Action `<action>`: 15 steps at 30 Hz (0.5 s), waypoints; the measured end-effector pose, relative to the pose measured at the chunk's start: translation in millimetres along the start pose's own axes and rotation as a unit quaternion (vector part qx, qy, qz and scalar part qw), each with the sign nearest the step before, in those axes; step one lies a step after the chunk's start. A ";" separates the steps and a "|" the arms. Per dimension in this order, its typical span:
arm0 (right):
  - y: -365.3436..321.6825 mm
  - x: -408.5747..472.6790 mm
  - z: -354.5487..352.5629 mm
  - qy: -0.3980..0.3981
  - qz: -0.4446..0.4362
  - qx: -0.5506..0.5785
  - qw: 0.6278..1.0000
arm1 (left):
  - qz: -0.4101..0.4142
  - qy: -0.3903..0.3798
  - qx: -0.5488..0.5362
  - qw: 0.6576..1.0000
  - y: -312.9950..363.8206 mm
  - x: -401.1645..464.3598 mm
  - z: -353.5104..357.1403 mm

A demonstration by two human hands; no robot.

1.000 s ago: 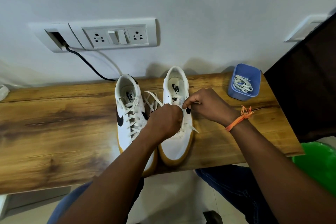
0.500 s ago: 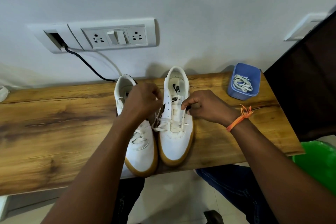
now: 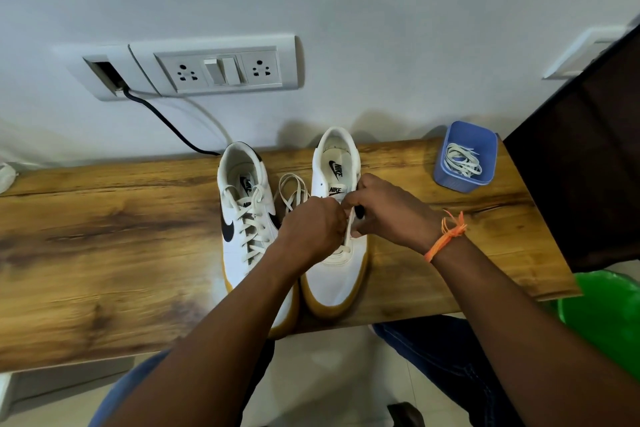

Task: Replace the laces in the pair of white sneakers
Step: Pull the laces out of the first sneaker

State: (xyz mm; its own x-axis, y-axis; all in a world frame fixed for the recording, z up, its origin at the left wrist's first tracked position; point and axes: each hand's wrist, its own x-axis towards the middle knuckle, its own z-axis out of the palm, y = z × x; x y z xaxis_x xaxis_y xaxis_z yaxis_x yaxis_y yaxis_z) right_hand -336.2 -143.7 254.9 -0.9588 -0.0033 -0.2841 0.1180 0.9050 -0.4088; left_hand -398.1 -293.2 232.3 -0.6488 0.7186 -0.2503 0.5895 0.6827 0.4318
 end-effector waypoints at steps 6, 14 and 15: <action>3.1 0.3 7.2 0.022 -0.015 -0.001 1.000 | 0.016 -0.048 0.035 0.998 -0.4 -1.1 -7.7; 9.5 2.2 2.8 0.024 -0.003 0.045 0.999 | 0.048 -0.029 0.152 0.987 1.7 -14.3 -19.4; 10.0 2.8 3.0 0.023 -0.004 0.049 0.999 | 0.045 -0.015 0.148 0.988 0.6 -15.2 -23.5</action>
State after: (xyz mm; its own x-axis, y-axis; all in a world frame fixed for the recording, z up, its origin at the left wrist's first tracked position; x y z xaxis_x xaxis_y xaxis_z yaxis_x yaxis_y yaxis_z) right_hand -336.9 -136.0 247.4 -0.9702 0.0112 -0.2422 0.1333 0.8590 -0.4943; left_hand -399.2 -306.8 256.7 -0.5760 0.7785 -0.2493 0.7617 0.6218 0.1820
